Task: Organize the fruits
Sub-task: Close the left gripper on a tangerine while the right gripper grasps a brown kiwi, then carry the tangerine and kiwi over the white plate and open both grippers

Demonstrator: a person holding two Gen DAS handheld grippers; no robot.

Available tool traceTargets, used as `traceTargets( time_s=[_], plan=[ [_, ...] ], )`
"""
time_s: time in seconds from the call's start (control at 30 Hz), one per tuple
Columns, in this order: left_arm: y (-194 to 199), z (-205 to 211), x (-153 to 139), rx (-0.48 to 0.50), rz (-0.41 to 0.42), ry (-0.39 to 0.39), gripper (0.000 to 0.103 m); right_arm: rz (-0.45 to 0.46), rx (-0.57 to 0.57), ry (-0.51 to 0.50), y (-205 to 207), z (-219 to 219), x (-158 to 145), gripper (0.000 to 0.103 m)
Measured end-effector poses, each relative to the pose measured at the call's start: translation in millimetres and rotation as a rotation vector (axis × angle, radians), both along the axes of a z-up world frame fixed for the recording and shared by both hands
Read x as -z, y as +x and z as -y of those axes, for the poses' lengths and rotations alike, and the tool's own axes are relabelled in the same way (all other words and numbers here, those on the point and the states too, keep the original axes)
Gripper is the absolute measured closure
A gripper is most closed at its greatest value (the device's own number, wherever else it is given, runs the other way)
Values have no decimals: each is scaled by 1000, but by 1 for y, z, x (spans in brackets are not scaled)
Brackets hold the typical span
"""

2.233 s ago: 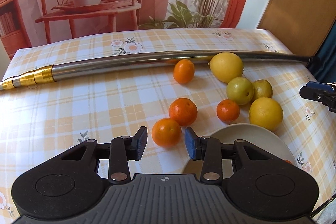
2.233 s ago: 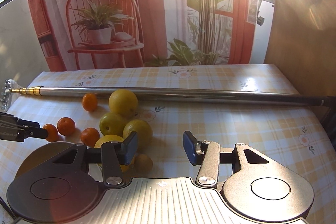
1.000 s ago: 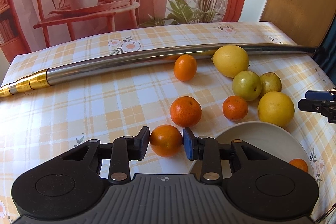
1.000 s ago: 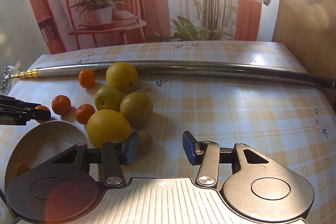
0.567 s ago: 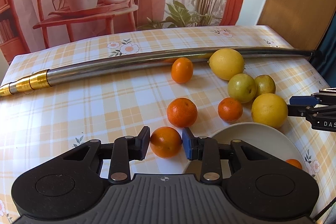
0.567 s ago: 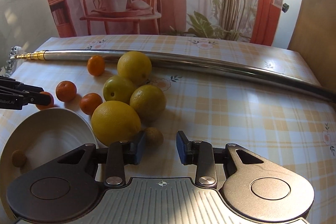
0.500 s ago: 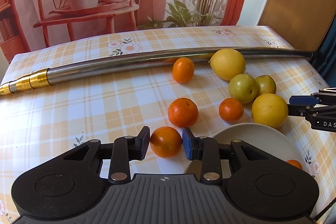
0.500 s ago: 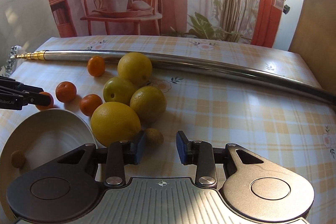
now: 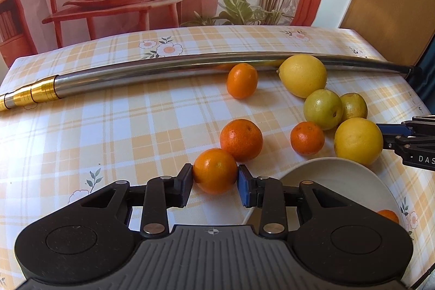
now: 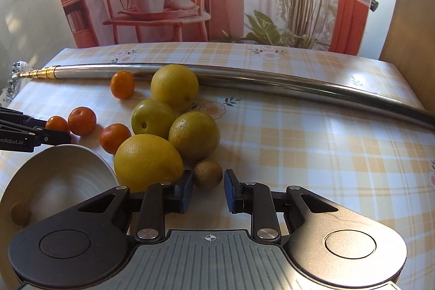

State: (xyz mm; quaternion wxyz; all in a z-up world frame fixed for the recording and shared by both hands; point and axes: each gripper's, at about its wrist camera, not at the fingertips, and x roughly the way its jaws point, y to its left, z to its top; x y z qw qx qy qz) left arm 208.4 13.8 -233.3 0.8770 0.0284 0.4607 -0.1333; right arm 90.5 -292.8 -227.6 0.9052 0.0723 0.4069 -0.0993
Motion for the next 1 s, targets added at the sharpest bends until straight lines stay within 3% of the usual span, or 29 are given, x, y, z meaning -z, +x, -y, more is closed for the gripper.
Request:
traceTargets(
  time_s=[0.6,1.0],
  plan=[
    [-5,-3,0,-5,15,-8,67,52,42,36,0,8,7,80],
    [-28,-12,-13,-24,40,-27,67,69,66,20,-21,0,2,80]
  ],
)
